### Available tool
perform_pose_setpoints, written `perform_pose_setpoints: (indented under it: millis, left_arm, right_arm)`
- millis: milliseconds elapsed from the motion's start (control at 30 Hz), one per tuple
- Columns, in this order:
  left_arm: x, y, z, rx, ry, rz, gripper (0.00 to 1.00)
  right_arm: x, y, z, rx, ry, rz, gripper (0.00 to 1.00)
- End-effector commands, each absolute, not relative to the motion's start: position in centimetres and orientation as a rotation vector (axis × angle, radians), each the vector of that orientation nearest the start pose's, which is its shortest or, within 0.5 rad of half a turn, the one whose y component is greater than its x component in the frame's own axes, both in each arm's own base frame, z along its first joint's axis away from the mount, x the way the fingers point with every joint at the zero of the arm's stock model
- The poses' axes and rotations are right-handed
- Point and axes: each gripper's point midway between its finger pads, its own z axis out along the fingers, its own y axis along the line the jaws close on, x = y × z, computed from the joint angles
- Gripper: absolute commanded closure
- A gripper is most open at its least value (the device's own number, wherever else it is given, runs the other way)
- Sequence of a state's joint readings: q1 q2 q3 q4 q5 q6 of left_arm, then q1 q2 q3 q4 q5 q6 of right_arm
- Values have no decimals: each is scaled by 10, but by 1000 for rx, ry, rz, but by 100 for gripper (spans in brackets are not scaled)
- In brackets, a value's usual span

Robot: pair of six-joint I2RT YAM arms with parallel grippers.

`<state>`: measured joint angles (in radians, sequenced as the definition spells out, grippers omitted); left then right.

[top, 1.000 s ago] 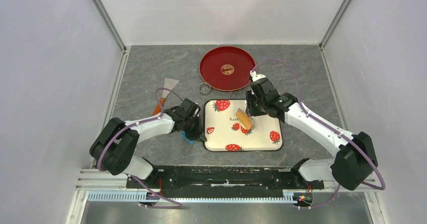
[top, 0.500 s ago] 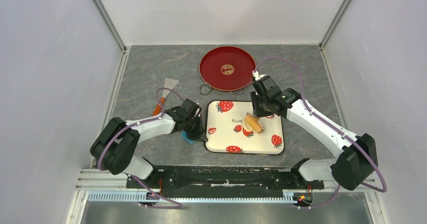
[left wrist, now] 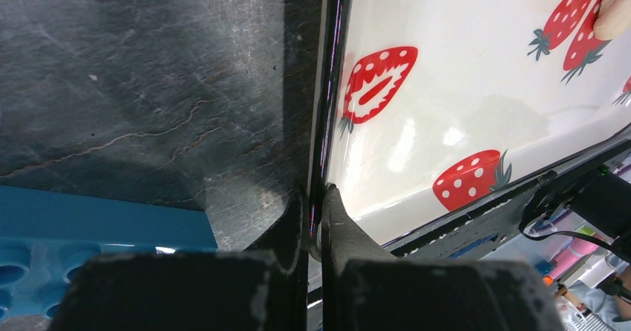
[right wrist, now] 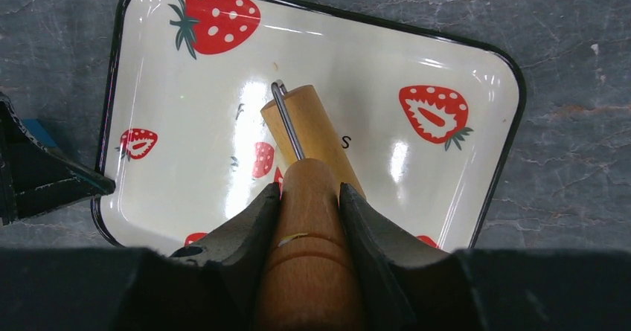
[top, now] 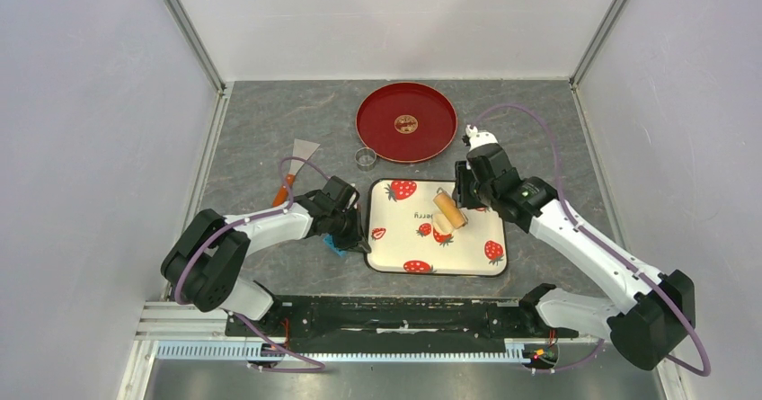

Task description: Roll out the dumpling wrappers from the dough

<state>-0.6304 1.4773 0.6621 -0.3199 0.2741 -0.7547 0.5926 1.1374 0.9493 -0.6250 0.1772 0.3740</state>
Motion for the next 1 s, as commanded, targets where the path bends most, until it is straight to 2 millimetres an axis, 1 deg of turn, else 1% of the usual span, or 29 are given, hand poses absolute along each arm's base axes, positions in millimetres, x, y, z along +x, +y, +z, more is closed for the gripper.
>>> perform_pose_setpoints:
  millis: [0,67,200,367,500,700,833,967]
  left_arm:
    - [156,-170,-29,-137,3027,-325,98]
    - [155,-170,-30,-137,3029,-324,98]
    - [156,-170,-29,-135,3027,-325,98]
    - [155,-170,-30,-137,3030,-323,98]
    - [156,-170,-30,-136,3028,-325,98]
    - [155,-170,-30,-136,3030,-326,98]
    - [155,-170,-30,-136,3030,-325,98]
    - [155,-170,-30,-136,3030,-325,98]
  right_arm:
    - [274,170,172,-74,2265,372,100]
    - [272,171,168,-48,2265,394,100]
    - [271,167,165,5,2258,389,100]
    - [271,156,162,95,2267,338,100]
    - [270,154,158,114,2288,314,100]
    - [270,161,149,116,2294,350,100]
    - [267,165,138,102,2318,345,100]
    - [260,160,120,91,2346,299,100]
